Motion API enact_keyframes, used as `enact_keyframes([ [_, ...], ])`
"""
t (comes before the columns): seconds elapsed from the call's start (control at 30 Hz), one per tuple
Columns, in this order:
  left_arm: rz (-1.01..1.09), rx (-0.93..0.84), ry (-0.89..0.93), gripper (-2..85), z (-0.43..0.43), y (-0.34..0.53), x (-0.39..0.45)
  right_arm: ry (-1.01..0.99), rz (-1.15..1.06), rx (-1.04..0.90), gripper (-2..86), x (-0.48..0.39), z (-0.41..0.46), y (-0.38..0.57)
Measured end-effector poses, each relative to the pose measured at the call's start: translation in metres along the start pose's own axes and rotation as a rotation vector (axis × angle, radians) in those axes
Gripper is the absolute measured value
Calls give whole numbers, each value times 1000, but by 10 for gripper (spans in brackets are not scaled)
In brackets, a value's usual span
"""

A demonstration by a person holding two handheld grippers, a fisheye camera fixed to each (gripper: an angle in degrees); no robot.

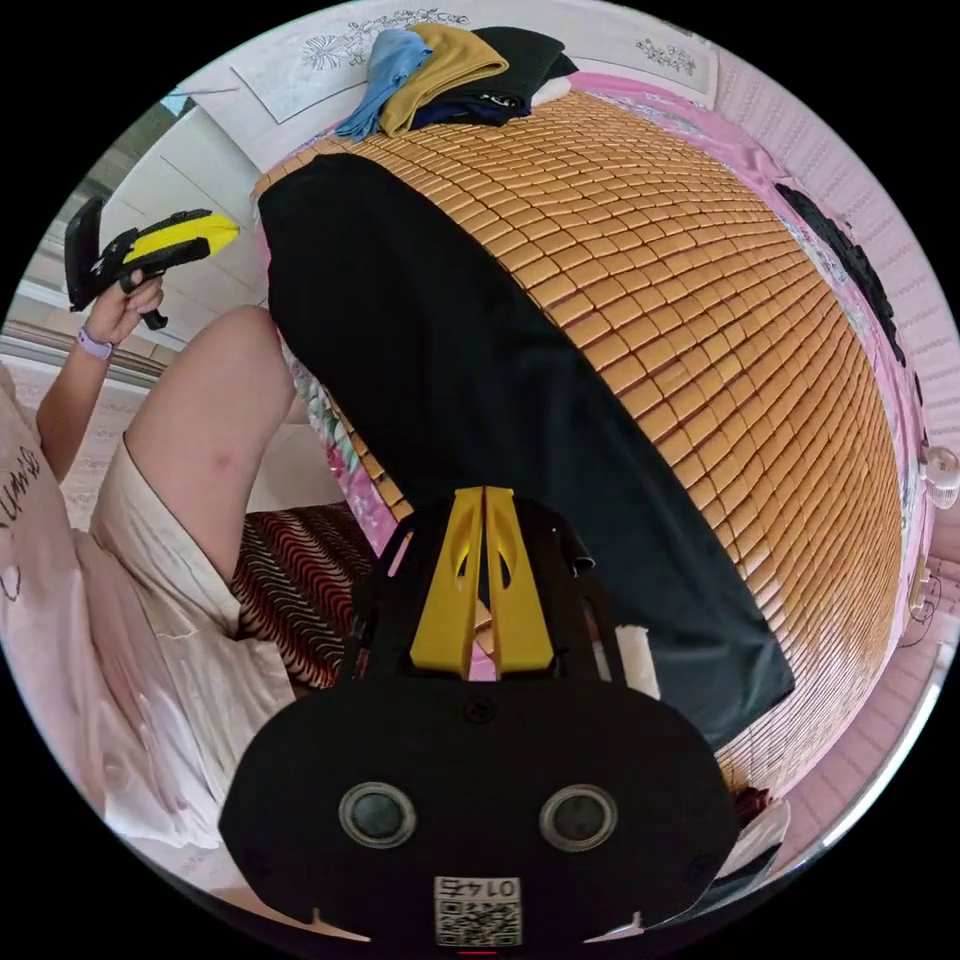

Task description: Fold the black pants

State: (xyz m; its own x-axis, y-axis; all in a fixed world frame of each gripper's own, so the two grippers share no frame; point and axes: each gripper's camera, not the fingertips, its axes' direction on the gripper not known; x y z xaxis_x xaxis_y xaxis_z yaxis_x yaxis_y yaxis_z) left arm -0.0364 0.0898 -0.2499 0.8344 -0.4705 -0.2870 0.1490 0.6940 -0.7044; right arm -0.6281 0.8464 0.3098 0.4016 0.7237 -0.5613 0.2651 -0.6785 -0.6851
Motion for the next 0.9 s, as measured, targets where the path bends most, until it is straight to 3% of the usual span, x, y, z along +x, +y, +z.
enact_keyframes([
  [0.2,23,-33,270,-10,83,-51,98,30,66,34,-4,0,-2,38],
  [0.3,71,-102,134,-10,120,-59,134,58,15,3,-4,4,-22,33],
  [0.4,92,-260,68,-10,158,-49,158,89,15,147,-4,13,-54,8],
  [0.43,95,-218,61,-10,156,-46,161,87,-5,161,-4,17,-56,-8],
  [0.6,127,-177,89,-10,163,-35,179,202,-75,-2,-4,29,-38,-68],
  [0.77,147,-163,127,-10,170,-30,189,93,-158,-301,-4,57,-45,-97],
  [0.9,155,-180,140,-10,174,-29,200,51,-202,-396,-4,70,-53,-99],
])
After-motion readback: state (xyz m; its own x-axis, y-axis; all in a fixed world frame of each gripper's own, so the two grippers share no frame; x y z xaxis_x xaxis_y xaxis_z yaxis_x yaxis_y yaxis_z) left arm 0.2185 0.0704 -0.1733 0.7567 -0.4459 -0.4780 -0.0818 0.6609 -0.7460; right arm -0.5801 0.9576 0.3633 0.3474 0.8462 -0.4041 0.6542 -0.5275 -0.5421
